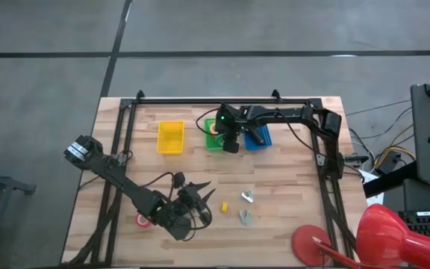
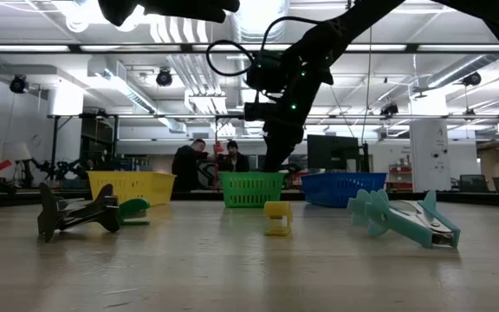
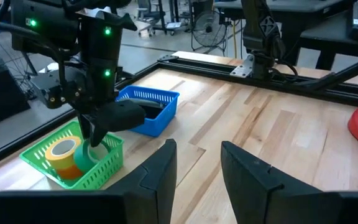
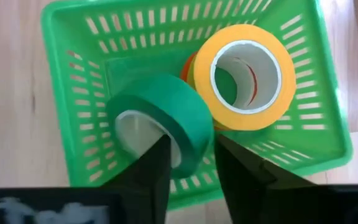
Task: Pick and place Stapler, Stapler remover, tape
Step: Put the green tape into the green bin, then put the red tape into the green bin
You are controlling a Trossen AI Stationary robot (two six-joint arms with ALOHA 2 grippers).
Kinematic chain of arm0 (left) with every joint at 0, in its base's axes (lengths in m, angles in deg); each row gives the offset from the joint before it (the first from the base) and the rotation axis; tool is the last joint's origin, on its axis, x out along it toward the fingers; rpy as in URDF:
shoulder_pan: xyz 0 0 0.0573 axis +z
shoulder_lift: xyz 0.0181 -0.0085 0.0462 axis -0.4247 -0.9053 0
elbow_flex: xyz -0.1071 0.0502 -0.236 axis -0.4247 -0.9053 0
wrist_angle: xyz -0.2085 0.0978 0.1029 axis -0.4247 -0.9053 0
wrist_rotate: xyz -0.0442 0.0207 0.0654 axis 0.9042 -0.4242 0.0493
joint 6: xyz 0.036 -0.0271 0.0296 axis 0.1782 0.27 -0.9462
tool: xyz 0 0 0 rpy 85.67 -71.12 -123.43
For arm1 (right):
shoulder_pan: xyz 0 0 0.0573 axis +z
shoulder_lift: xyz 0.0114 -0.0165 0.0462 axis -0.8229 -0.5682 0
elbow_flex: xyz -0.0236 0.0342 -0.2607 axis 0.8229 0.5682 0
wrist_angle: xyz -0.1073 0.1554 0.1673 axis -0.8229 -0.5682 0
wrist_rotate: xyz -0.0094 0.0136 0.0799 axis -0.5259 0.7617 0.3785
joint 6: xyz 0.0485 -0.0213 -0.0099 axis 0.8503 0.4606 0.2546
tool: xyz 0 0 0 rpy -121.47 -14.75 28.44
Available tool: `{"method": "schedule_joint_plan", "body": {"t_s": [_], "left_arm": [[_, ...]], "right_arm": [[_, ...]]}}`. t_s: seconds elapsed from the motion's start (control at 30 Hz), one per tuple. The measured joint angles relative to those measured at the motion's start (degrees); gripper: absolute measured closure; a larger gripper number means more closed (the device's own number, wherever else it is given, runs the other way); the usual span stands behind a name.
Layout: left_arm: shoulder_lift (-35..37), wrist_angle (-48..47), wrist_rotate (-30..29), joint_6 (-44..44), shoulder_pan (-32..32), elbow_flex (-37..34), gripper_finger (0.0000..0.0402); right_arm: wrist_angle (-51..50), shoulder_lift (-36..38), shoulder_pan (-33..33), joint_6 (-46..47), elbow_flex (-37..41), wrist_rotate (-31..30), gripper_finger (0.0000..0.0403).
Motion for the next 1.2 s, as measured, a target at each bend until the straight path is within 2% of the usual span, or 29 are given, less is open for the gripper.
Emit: {"method": "schedule_joint_plan", "body": {"t_s": [0.2, 0.4, 0.6, 0.7, 0.9, 1.03, 1.2], "left_arm": [[0.0, -0.2, -0.11, -1.29, 0.02, 0.0, 0.0273], [0.02, -0.45, -0.33, -2.54, 0.02, 0.0, 0.0273], [0.0, -0.64, 0.86, -2.47, 0.02, 0.0, 0.0273], [0.0, -1.26, 4.3, -2.01, 0.02, 0.0, 0.0273], [0.43, -6.07, 11.07, 0.98, -0.73, -0.03, 0.0279], [1.52, -14.69, 16.17, 9.96, -1.62, -0.02, 0.0284], [1.65, -27.84, 28.43, 22.15, -2.98, -0.02, 0.0291]], "right_arm": [[-0.2, 2.14, 0.0, -0.44, 0.07, -0.04, 0.0207], [-0.96, 7.97, 0.15, 1.27, 0.11, 0.12, 0.0175], [-1.68, 15.26, 1.56, 4.48, 2.85, 8.79, 0.0163], [-0.24, 19.17, 3.27, 6.54, 6.58, 11.63, 0.0161], [3.49, 26.77, 9.05, 9.71, 17.61, 11.69, 0.0163], [8.79, 32.48, 13.55, 12.41, 25.9, 11.85, 0.016], [15.62, 39.88, 17.83, 16.15, 34.53, 11.71, 0.0159]]}}
